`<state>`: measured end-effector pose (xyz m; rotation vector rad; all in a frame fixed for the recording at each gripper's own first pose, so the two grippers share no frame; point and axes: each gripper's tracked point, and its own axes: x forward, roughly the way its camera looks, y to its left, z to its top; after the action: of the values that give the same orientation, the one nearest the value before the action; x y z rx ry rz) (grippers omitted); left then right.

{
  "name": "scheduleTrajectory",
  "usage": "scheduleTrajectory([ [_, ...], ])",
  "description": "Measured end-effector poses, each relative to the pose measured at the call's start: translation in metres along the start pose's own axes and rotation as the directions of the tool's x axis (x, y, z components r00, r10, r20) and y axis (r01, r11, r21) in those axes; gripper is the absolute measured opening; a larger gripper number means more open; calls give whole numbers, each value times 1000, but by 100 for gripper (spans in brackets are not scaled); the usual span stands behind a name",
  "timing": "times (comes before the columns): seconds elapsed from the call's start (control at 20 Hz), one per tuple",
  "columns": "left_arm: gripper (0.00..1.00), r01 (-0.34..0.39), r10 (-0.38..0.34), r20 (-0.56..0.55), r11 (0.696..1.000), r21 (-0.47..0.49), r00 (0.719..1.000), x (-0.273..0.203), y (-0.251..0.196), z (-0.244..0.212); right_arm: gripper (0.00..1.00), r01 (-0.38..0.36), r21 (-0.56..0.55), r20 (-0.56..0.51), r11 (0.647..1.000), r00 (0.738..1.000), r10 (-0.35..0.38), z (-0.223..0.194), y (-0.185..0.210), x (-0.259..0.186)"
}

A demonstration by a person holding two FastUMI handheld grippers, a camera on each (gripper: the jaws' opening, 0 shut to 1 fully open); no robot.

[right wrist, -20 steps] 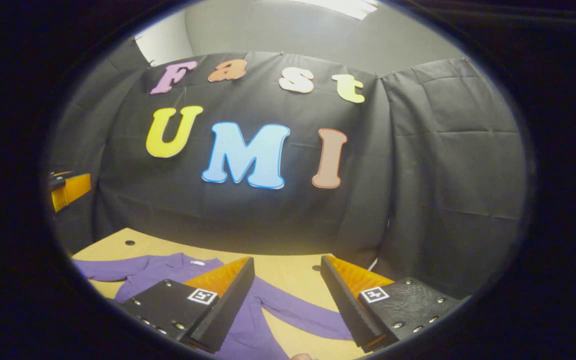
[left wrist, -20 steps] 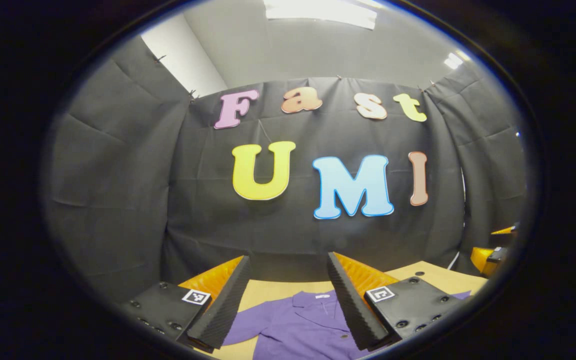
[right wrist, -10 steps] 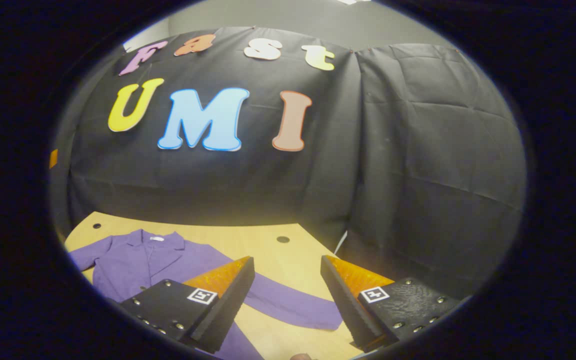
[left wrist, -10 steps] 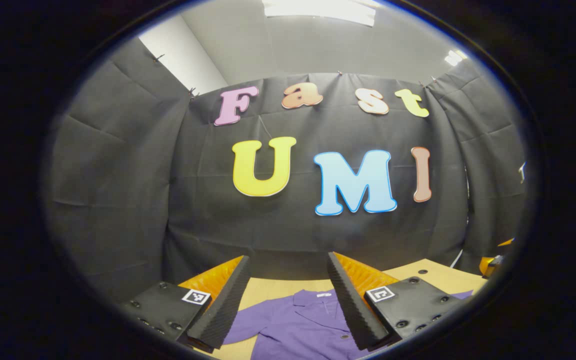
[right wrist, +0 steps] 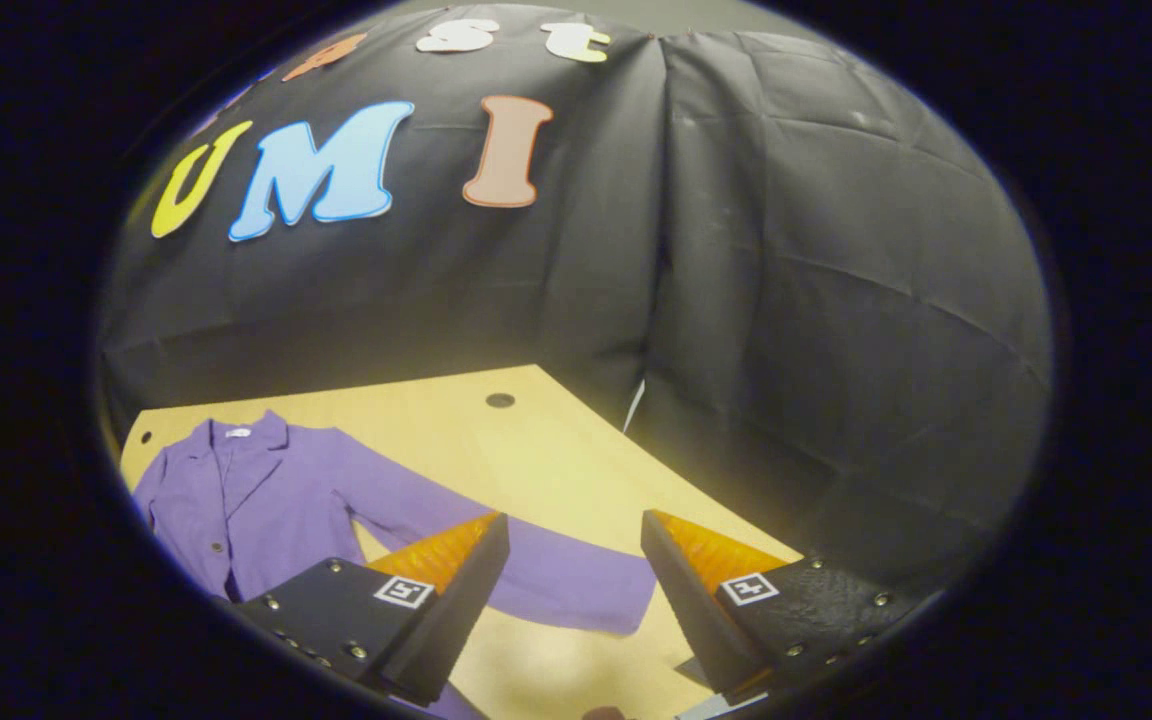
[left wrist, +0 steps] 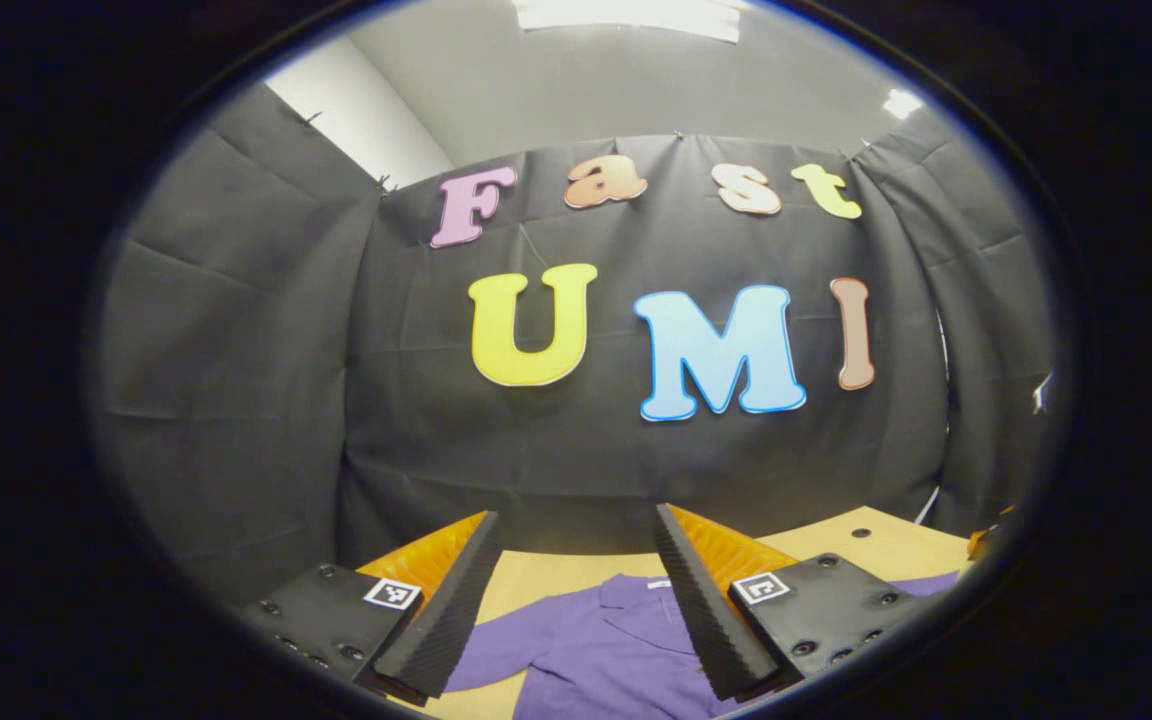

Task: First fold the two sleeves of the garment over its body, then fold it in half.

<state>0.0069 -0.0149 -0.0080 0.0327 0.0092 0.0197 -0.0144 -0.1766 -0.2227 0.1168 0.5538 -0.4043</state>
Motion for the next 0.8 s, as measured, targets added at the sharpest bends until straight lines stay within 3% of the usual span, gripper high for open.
scheduleTrajectory([
  [0.3,97,-20,20,-13,1000,17,1000,-1,-1,-4,89,42,60,-136,997,990,-34,-45,-18,44],
  [0.8,97,-48,49,-28,998,33,998,-9,0,-9,89,114,108,-328,988,942,-73,-113,-30,92],
])
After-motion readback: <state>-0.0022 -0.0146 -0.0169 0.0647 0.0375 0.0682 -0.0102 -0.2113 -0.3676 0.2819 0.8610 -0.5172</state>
